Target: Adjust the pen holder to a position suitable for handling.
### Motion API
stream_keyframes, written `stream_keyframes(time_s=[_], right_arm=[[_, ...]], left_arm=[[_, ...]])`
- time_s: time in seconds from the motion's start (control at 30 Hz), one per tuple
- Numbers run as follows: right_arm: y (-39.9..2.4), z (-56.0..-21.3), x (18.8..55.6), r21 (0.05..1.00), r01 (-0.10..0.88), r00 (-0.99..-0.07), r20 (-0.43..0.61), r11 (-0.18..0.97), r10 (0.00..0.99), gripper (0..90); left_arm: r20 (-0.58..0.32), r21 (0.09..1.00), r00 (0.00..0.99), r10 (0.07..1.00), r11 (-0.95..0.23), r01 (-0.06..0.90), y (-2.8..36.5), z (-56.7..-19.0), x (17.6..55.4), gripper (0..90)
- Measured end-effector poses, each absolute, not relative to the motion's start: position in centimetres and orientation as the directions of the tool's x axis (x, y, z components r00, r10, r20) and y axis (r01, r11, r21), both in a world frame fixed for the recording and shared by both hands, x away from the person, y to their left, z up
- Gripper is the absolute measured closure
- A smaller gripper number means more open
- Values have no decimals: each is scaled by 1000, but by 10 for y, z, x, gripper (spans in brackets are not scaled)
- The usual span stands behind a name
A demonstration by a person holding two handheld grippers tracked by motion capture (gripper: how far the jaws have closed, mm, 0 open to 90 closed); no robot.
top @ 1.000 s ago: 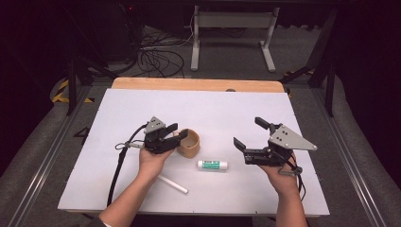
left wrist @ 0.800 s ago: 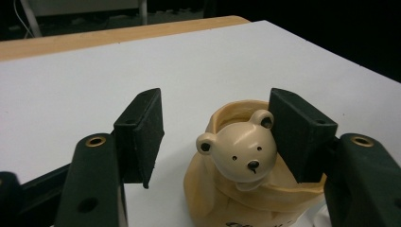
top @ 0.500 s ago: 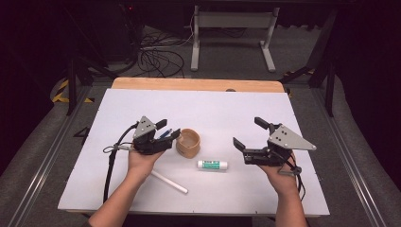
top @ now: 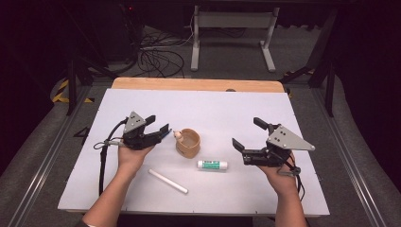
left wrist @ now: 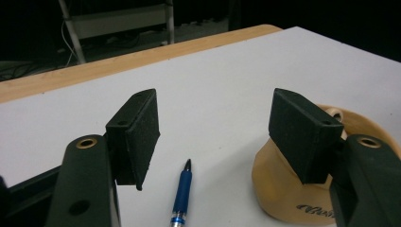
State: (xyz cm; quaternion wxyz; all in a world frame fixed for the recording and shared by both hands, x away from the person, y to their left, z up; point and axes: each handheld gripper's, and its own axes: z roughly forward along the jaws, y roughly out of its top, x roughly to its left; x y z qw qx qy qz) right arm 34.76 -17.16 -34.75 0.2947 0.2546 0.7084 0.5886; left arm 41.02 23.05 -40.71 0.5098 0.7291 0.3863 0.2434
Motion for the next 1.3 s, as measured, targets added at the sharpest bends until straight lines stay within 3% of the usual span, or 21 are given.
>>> stream_keyframes(time_s=[0.3,0.77,1.0,1.3], right_arm=[[-170,-347,348,985,13,-698,-116,175,706,69],[-171,-349,349,985,21,-698,-108,171,708,70],[-170,-350,350,985,22,-696,-108,172,710,70],[-167,-351,352,984,21,-703,-111,177,702,71]], left_arm=[[-45,915,584,810,-200,349,237,-411,418,391],[0,890,600,800,-274,365,234,-416,434,380],[-10,849,626,780,-324,417,232,-428,443,387],[6,828,624,781,-354,435,230,-435,451,440]])
